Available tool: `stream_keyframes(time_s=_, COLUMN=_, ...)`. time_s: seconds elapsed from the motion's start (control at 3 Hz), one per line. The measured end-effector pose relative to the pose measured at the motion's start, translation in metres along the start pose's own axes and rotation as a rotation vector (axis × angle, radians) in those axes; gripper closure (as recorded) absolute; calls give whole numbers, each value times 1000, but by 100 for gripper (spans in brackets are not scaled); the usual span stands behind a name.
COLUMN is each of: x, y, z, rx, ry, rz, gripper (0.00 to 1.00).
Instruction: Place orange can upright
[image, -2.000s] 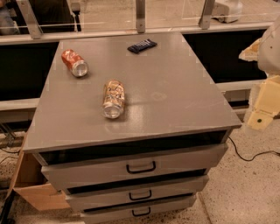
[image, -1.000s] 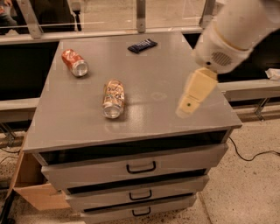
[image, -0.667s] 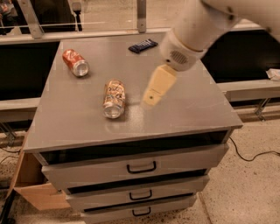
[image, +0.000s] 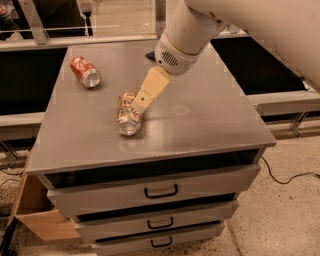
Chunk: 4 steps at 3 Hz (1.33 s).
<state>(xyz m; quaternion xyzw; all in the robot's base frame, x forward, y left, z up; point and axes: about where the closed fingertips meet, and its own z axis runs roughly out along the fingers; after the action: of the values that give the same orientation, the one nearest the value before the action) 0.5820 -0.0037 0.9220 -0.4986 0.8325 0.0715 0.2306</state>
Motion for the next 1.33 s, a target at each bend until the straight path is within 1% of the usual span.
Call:
stream_keyframes(time_s=0.33, x=-14, y=0, z=15, rx=10, ry=-18, rz=45, gripper=0)
stream_keyframes(time_s=0.67, x=-49, y=-4, z=47, rx=75, ry=-41, rz=120, gripper=0)
stream_keyframes(time_s=1.0, x=-75, y=-7, z=61, rx=165, ry=-21, rz=179, gripper=0)
stream_keyframes(time_s=1.33, x=-88, y=-6, z=65, rx=259, ry=46, rz=255, gripper=0)
